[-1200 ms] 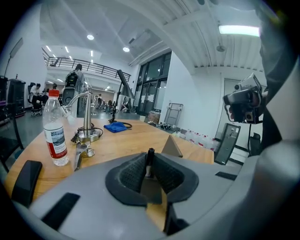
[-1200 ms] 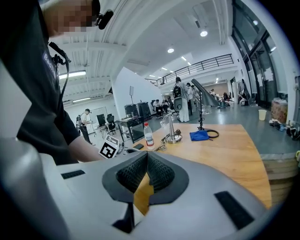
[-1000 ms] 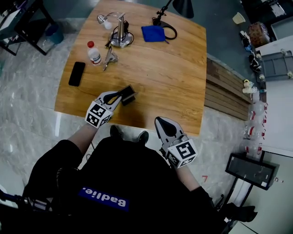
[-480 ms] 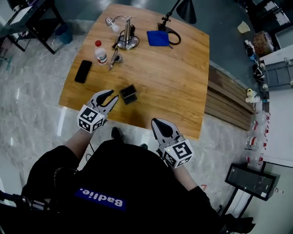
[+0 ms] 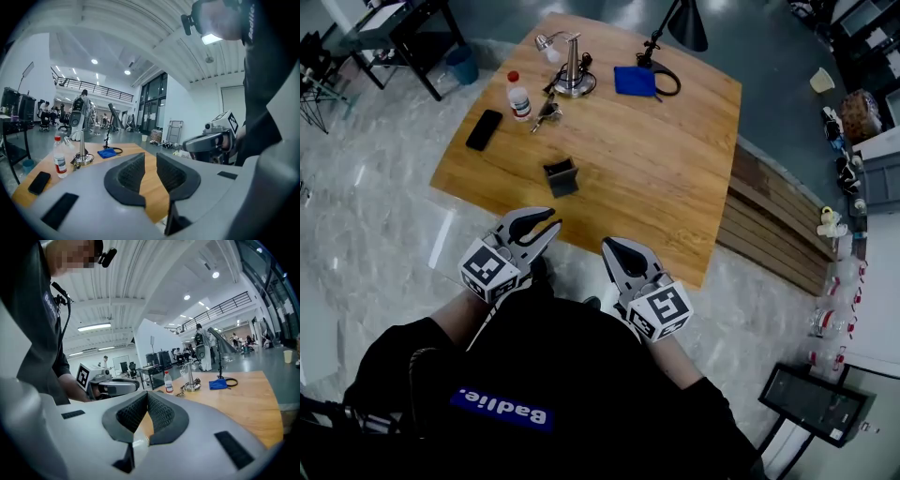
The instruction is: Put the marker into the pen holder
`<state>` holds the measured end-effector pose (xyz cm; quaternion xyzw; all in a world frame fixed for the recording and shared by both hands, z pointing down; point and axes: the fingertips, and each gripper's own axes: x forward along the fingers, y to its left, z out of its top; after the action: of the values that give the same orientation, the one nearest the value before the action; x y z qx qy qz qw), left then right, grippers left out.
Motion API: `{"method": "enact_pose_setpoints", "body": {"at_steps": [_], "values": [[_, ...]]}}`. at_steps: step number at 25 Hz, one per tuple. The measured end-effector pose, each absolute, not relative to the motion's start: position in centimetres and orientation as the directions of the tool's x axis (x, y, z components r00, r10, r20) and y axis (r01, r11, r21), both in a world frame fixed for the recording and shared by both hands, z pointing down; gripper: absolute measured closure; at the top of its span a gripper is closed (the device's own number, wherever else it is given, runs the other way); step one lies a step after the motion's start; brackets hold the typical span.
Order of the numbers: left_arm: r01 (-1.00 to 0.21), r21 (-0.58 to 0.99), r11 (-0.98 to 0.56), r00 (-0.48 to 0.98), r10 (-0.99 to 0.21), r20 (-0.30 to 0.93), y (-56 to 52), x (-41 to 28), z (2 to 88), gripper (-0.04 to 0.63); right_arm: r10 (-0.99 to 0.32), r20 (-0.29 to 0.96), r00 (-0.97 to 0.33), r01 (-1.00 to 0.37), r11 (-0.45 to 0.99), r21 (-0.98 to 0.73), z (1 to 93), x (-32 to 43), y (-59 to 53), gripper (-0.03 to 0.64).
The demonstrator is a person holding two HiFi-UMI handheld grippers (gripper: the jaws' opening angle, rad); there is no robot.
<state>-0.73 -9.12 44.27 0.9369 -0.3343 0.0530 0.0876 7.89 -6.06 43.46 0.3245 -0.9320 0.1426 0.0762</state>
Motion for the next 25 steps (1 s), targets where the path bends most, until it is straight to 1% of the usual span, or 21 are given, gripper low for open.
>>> {"method": "enact_pose_setpoints", "body": {"at_steps": [3, 5, 8, 13, 25], "values": [[-0.639, 0.144, -0.755, 0.768, -0.619, 0.165, -6.1, 2.4, 42.9, 0.562, -0.548, 0.202, -0.811, -0.583, 0.782, -0.218, 42.8, 8.5, -4.9, 0.611], [-0.630, 0.149, -0.763, 0.776, -0.608, 0.165, -4.2, 4.3, 42.0, 0.584, -0.524, 0.190, -0.830, -0.556, 0.804, -0.211, 42.2, 8.7, -4.0, 0.611], [-0.599, 0.144, -0.788, 0.800, -0.579, 0.157, -2.1, 6.0, 40.5, 0.586, -0.517, 0.167, -0.839, -0.543, 0.814, -0.205, 41.1, 9.1, -2.9, 0.611], [-0.571, 0.138, -0.810, 0.820, -0.552, 0.151, -0.5, 6.6, 39.5, 0.586, -0.540, 0.148, -0.829, -0.559, 0.808, -0.185, 40.1, 9.1, -1.8, 0.611], [-0.544, 0.150, -0.826, 0.838, -0.524, 0.151, 0.6, 5.4, 39.5, 0.586, -0.549, 0.178, -0.817, -0.576, 0.795, -0.191, 40.7, 7.9, -0.4, 0.611]]}}
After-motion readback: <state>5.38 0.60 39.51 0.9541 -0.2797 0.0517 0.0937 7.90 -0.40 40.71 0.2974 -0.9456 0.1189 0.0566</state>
